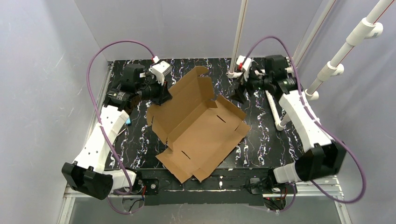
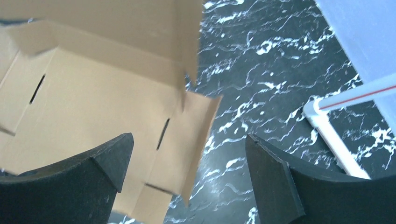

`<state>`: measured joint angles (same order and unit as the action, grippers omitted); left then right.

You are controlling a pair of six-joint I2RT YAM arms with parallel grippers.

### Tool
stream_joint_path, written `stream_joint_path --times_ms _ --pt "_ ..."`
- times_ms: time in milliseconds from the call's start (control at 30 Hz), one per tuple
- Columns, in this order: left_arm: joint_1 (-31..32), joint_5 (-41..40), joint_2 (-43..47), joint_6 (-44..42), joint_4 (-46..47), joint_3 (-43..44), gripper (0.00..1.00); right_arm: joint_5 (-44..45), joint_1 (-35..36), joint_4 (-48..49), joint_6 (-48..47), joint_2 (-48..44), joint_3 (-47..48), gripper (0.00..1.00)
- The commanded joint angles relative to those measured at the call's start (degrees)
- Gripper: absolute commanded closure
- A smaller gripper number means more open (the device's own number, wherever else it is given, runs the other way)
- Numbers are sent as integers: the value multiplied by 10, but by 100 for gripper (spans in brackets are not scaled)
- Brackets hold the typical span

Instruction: Fold the paper box

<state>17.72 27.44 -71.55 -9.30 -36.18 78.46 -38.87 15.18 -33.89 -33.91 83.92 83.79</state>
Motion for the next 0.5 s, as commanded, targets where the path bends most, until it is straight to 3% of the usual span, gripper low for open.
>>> stream_joint_path --times_ms 0,167,300,467 --pt "0 -1 1 12 22 -8 100 40 0 11 -28 -74 -109 2" --pt "-1 21 -1 33 29 -4 100 99 -5 100 11 -55 -194 2" --pt "-2 12 -7 47 30 -9 100 142 -14 101 4 13 -173 10" --pt "-3 17 -15 74 31 -5 100 118 -36 98 -4 56 -172 19"
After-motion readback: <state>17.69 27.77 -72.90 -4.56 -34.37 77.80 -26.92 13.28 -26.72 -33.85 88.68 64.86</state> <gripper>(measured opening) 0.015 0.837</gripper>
